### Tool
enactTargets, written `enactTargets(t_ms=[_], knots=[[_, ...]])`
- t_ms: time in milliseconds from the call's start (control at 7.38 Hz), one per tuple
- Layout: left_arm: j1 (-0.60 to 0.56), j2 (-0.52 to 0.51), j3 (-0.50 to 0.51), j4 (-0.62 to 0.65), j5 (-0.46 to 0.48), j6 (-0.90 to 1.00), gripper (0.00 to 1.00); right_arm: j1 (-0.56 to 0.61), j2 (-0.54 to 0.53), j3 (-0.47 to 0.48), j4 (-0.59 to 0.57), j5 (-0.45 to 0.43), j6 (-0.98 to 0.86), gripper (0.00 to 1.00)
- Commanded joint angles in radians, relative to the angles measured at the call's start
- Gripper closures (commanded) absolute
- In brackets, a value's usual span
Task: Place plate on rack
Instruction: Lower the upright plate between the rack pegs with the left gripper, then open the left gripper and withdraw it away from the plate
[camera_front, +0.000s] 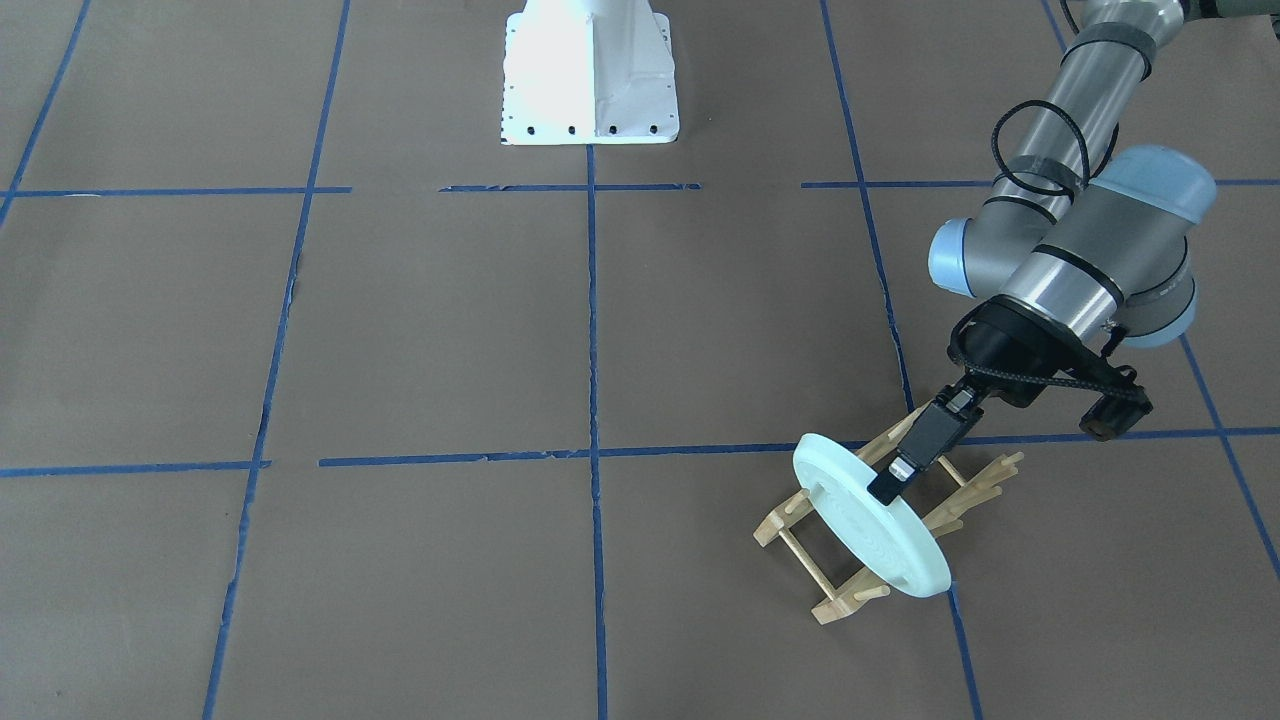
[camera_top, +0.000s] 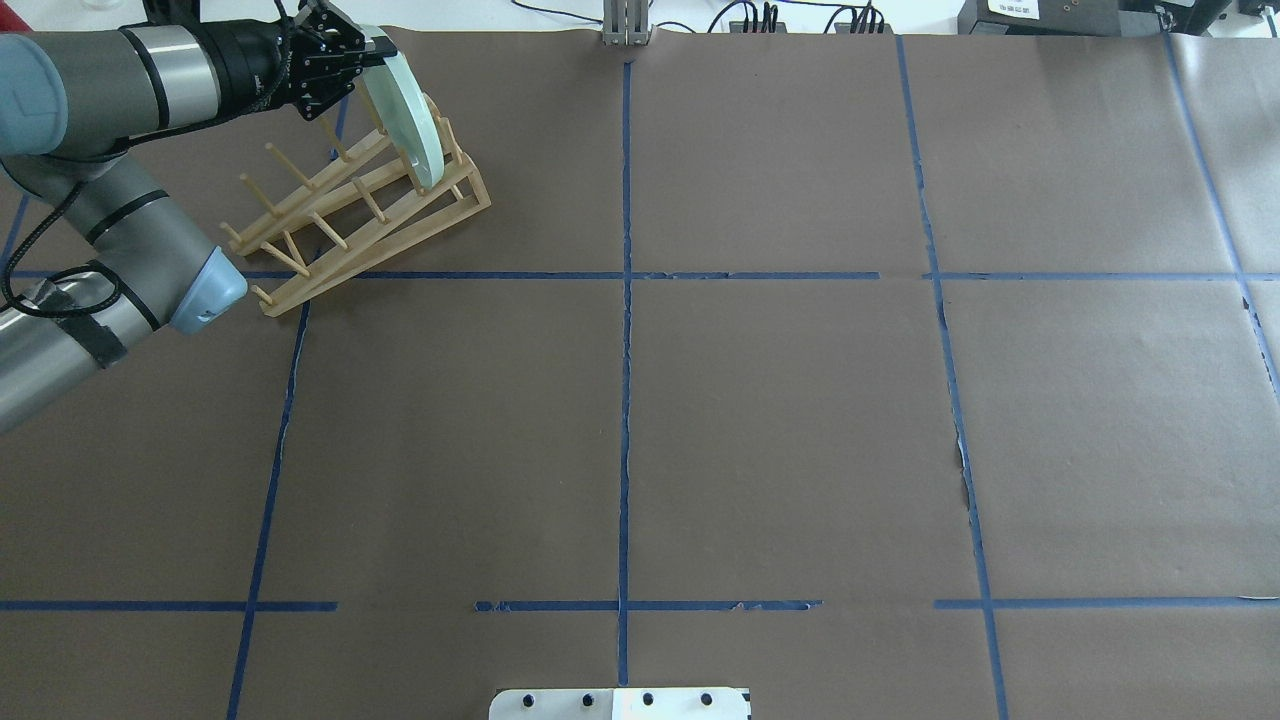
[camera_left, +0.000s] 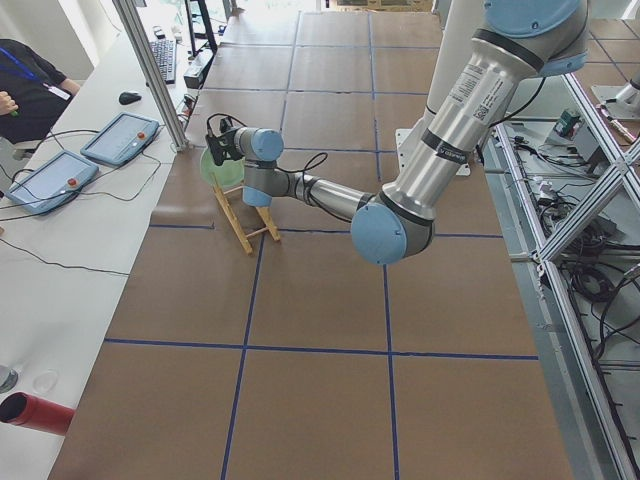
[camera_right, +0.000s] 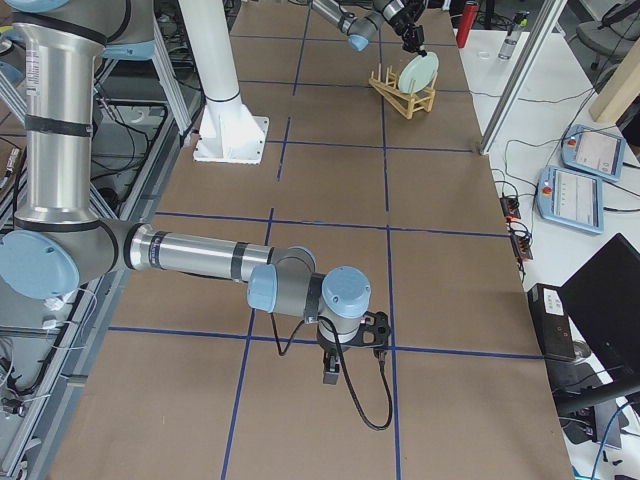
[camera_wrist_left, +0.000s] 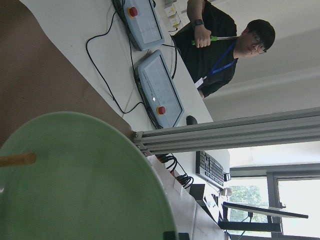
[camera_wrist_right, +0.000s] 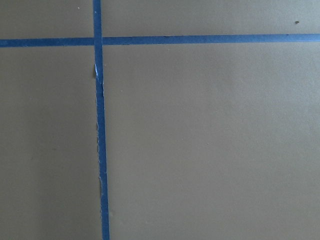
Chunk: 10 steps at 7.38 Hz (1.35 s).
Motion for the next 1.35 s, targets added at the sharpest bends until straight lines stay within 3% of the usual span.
enactTargets(t_ms=[0,271,406,542,948,1219], knots=[[0.001,0.001,0.000,0.007,0.017,-0.001,0.00,0.000,0.000,0.000,0.000,0.000,0.000,0.00],[0.001,0.001,-0.016,0.052,0.005,0.031,0.00,0.000,0.000,0.000,0.000,0.000,0.000,0.00],[-0.004,0.022,-0.065,0.192,-0.104,0.113,0.00,-0.001,0.000,0.001,0.000,0.000,0.000,0.00],[-0.011,0.098,-0.182,0.336,-0.187,0.269,0.00,0.000,0.000,0.000,0.000,0.000,0.000,0.00],[-0.037,0.223,-0.453,0.993,-0.191,0.840,0.00,0.000,0.000,0.000,-0.002,0.000,0.000,0.00],[-0.184,0.269,-0.521,1.279,-0.215,1.334,0.00,0.000,0.000,0.001,0.000,0.000,0.000,0.00]])
